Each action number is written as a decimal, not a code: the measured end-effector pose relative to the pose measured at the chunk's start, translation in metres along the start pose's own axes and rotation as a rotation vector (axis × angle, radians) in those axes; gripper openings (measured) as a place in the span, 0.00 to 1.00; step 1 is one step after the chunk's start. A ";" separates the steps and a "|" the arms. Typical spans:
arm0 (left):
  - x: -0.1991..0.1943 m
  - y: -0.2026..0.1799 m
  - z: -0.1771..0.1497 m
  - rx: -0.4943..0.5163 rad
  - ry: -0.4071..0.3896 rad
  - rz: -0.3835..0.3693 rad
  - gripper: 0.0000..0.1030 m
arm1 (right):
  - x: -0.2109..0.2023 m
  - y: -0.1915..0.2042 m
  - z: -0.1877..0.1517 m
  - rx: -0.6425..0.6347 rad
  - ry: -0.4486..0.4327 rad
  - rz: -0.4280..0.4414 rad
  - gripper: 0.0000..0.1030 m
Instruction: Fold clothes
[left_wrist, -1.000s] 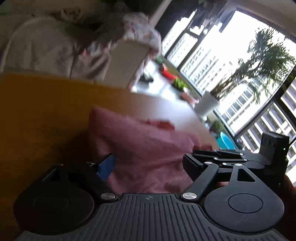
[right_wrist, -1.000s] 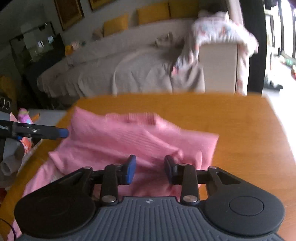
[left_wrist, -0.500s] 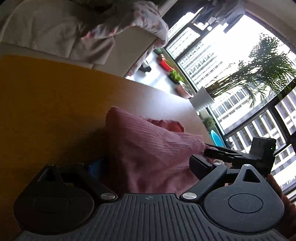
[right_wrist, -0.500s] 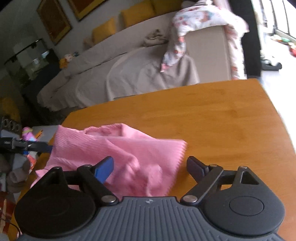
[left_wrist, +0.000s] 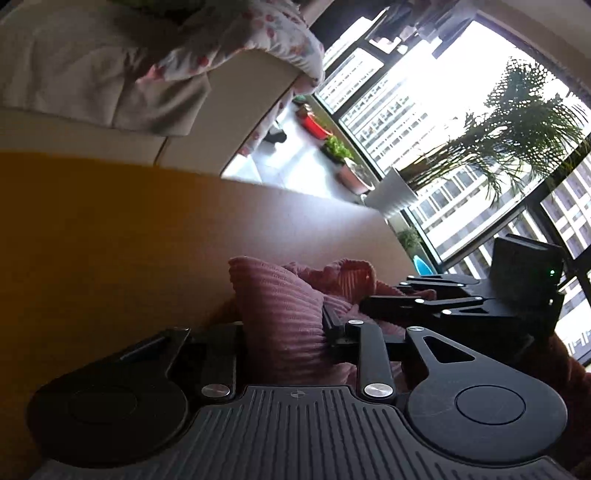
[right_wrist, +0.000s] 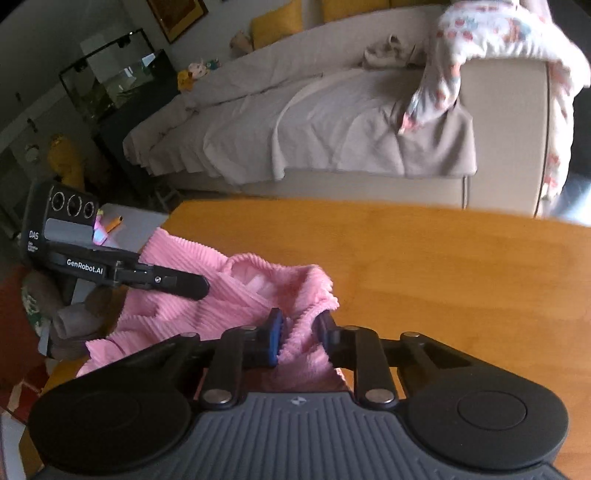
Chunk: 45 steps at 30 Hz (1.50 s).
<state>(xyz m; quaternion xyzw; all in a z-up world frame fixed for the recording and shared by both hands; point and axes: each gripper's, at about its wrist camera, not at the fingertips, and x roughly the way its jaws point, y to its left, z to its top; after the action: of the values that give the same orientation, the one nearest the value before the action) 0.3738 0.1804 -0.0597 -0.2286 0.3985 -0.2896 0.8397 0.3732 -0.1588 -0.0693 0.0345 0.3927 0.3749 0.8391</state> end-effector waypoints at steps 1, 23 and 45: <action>-0.005 -0.005 0.002 0.015 -0.009 -0.004 0.26 | -0.010 0.005 0.001 -0.007 -0.017 0.004 0.18; -0.183 -0.141 -0.189 0.259 -0.016 -0.023 0.34 | -0.163 0.176 -0.188 -0.294 0.086 -0.041 0.18; -0.151 -0.084 -0.210 -0.104 -0.130 0.119 0.76 | -0.160 0.109 -0.218 0.128 -0.183 -0.155 0.54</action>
<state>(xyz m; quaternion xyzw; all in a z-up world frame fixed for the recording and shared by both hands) 0.1026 0.1879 -0.0483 -0.2663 0.3708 -0.2026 0.8664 0.0925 -0.2378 -0.0800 0.0915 0.3393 0.2785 0.8938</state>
